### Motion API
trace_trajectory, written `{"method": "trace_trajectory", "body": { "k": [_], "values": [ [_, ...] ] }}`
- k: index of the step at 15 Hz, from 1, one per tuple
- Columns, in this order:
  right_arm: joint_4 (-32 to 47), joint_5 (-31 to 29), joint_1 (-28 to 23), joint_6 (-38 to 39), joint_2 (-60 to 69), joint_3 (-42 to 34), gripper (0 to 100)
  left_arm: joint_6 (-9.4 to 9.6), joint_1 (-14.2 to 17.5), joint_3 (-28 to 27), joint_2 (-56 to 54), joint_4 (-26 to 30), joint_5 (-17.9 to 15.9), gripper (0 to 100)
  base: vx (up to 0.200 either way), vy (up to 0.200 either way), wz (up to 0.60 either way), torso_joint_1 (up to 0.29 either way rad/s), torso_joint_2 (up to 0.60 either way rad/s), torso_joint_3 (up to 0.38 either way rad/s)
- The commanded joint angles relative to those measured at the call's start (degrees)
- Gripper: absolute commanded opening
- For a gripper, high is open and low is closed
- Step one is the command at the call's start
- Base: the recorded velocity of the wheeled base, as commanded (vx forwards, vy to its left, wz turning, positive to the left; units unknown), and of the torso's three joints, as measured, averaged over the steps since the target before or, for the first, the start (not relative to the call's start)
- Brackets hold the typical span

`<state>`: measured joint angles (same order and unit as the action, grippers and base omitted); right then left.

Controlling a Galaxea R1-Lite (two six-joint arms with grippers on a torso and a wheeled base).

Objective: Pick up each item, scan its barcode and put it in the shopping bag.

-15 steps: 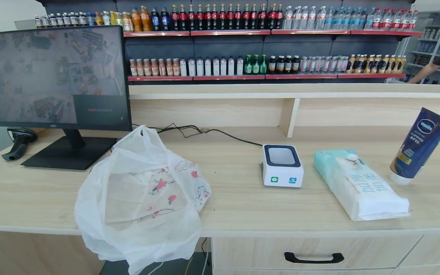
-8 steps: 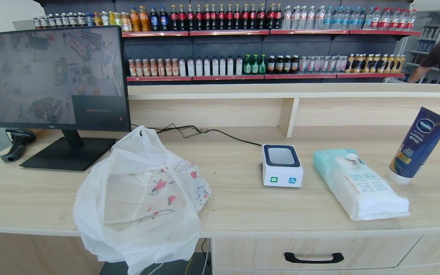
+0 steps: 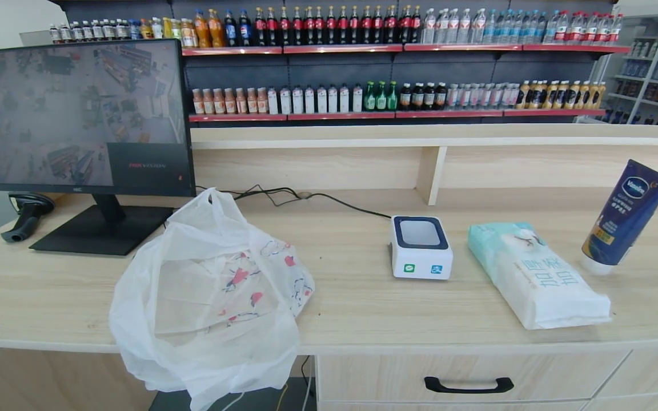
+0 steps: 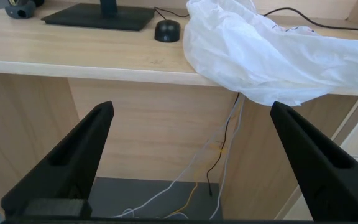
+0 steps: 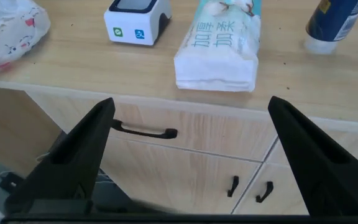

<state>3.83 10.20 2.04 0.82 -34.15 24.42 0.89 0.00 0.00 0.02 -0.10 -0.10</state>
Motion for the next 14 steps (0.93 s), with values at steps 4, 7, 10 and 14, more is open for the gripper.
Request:
{"method": "trace_trajectory", "body": {
  "k": [4,7,10,14],
  "values": [
    [-0.2,1.8,0.8,-0.3,-26.1,18.6,100,-0.01,0.0,0.0,0.0,0.0,0.0,100,0.0,0.0,0.0,0.0,0.0,0.0],
    [0.2,1.1,0.7,-0.3,-31.5,22.0,100,-0.01,0.0,0.0,0.0,0.0,0.0,100,0.0,0.0,0.0,0.0,0.0,0.0],
    [3.6,-1.7,2.4,-0.4,-34.2,23.6,100,-0.01,0.0,0.0,0.0,0.0,0.0,100,0.0,0.0,0.0,0.0,0.0,0.0],
    [10.1,-4.1,6.0,-0.4,-39.4,28.8,100,-0.01,0.0,0.0,0.0,0.0,0.0,100,0.0,0.0,0.0,0.0,0.0,0.0]
  ]
}}
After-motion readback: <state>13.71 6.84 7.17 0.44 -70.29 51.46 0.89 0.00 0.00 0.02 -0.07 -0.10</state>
